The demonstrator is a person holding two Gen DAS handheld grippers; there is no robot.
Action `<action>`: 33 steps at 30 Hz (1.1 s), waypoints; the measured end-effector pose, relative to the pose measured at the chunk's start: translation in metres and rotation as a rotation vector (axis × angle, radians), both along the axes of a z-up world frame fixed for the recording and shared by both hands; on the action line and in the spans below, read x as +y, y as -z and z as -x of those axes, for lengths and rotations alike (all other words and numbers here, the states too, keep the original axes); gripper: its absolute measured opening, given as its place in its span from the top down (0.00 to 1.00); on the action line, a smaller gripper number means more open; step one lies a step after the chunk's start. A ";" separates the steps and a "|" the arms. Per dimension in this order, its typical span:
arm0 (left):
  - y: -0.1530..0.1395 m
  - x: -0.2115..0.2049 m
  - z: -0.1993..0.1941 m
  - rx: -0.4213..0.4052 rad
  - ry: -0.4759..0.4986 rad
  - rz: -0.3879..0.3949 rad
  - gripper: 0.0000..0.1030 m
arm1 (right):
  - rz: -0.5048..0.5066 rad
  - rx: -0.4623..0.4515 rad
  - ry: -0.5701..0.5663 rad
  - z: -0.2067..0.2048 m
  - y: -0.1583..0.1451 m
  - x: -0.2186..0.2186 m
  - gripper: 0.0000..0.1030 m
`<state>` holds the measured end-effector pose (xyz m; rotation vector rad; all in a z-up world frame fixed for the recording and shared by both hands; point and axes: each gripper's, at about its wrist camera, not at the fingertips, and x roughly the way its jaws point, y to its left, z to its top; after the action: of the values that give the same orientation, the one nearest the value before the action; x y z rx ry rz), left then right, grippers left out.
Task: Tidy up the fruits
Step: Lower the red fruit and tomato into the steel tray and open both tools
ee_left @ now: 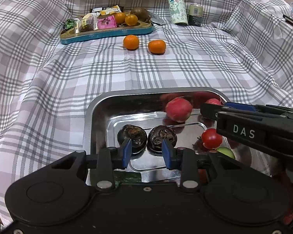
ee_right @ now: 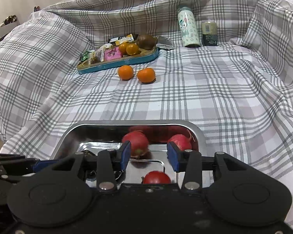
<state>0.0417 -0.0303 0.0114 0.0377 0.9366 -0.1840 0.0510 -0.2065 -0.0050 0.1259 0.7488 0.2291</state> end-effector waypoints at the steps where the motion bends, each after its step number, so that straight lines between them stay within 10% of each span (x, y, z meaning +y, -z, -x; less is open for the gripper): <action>1: 0.000 0.000 0.000 0.001 -0.003 0.000 0.59 | -0.001 0.004 0.000 0.000 0.000 0.000 0.58; 33: -0.020 0.018 -0.038 -0.130 -0.056 -0.081 0.59 | 0.060 -0.089 0.017 -0.027 -0.010 -0.004 0.58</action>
<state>0.0795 -0.0126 0.0317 0.0969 0.8145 -0.0909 0.0781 -0.2107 0.0046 0.0649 0.6650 0.1944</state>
